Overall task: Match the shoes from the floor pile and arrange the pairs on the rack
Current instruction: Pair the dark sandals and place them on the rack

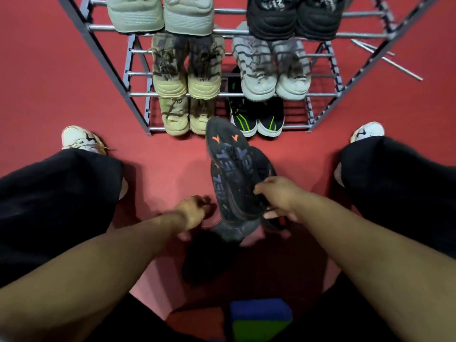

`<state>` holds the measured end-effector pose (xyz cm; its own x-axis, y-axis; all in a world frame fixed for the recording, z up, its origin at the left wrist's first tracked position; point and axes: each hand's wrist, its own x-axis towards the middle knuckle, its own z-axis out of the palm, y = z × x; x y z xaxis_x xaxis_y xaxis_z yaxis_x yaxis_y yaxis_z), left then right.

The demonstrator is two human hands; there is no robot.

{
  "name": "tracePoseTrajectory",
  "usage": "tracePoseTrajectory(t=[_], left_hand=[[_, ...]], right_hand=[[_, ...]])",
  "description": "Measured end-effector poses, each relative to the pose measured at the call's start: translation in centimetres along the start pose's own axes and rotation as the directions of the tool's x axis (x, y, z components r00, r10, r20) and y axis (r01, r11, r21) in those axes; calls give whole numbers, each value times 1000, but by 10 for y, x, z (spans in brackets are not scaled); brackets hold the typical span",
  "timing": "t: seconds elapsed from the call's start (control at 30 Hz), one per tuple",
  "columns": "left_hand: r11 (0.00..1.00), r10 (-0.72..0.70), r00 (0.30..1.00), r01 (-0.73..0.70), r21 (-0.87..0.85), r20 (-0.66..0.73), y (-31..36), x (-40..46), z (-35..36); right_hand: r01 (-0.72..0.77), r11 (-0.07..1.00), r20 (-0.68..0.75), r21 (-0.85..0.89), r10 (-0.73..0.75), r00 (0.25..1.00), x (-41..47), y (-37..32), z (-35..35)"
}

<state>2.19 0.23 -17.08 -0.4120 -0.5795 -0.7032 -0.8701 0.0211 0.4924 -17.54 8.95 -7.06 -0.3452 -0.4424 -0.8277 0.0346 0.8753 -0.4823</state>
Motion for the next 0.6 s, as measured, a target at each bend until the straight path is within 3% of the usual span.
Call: tracePoseTrajectory(t=[0.1, 0.3, 0.43, 0.6], left_hand=[[968, -38, 997, 54, -244, 69, 20, 5, 17], [935, -72, 974, 141, -326, 213, 30, 3, 33], [867, -109, 977, 184, -464, 184, 39, -1, 38], [803, -203, 974, 222, -554, 96, 59, -10, 20]], right_hand=[[-86, 976, -4, 199, 89, 996, 5, 34, -9], [-111, 966, -14, 234, 117, 993, 15, 61, -24], [-85, 983, -64, 162, 96, 993, 13, 61, -33], [-59, 969, -71, 238, 78, 994, 6, 47, -38]])
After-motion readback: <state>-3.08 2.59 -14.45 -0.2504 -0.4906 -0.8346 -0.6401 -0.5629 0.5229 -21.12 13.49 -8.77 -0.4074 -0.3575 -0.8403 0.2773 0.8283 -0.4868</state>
